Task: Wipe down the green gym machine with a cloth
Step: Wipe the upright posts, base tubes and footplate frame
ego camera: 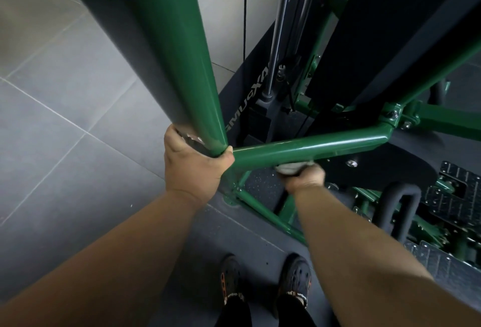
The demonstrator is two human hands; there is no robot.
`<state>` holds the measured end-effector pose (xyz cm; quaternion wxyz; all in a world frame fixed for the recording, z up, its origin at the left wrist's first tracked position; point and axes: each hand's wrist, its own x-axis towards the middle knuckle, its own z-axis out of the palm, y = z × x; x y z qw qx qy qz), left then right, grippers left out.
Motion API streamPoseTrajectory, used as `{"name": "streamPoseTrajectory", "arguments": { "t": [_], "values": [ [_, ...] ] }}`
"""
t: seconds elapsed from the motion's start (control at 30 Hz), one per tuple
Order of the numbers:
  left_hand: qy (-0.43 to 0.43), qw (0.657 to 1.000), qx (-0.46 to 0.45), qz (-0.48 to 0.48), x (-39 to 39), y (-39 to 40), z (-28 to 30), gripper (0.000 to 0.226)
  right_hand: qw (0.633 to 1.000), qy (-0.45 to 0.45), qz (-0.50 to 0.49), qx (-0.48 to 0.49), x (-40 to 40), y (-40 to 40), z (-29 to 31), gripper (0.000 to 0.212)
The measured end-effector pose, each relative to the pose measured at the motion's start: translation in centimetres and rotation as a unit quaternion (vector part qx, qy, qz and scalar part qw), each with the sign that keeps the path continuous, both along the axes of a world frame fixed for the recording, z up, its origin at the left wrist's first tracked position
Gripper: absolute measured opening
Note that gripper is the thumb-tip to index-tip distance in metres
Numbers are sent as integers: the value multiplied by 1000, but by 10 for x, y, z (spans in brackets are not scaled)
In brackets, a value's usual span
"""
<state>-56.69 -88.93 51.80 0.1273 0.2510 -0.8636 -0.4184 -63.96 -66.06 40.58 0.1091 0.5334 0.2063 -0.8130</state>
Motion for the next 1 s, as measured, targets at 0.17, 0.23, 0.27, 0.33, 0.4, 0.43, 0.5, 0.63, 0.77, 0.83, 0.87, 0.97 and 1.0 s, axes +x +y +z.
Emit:
{"name": "streamPoseTrajectory", "arguments": {
  "t": [0.17, 0.23, 0.27, 0.33, 0.4, 0.43, 0.5, 0.63, 0.77, 0.83, 0.87, 0.97, 1.0],
  "values": [
    [4, 1000, -10, 11, 0, 2, -2, 82, 993, 21, 79, -88, 26, -90, 1, 62],
    [7, 1000, -8, 8, 0, 3, -3, 84, 990, 37, 65, -123, 25, -94, 0, 61],
    [10, 1000, -6, 5, 0, 2, -4, 84, 989, 46, 44, -130, 20, -88, -5, 61],
    [14, 1000, 0, -1, -1, 1, -4, 85, 983, 96, -32, -150, 11, -66, -7, 63],
    [18, 1000, 0, -1, -1, 1, -6, 84, 972, 130, -113, -162, -4, -32, -14, 65],
    [24, 1000, -1, 2, -1, 1, -8, 84, 976, 116, -118, -141, -7, -16, -16, 64],
    [32, 999, 0, 10, -1, 3, -10, 83, 986, 84, -101, -105, -9, 6, -25, 56],
    [60, 998, 7, 21, 2, 11, -17, 78, 990, 61, -86, -99, -8, 14, -38, 52],
    [30, 997, 62, 37, 12, 36, -33, 98, 992, 95, 27, -75, 15, -24, -20, 55],
    [-31, 993, 89, 69, 17, 58, -34, 102, 992, 92, 49, -74, 17, -27, -10, 56],
    [-60, 988, 112, 88, 19, 69, -31, 100, 991, 90, 34, -92, 12, -20, -11, 55],
    [-33, 972, 191, 133, 16, 86, -24, 60, 992, 56, -64, -97, -7, 23, -31, 52],
    [-32, 968, 206, 140, 14, 90, -18, 38, 988, 58, -96, -106, -13, 38, -40, 52]
  ]
}}
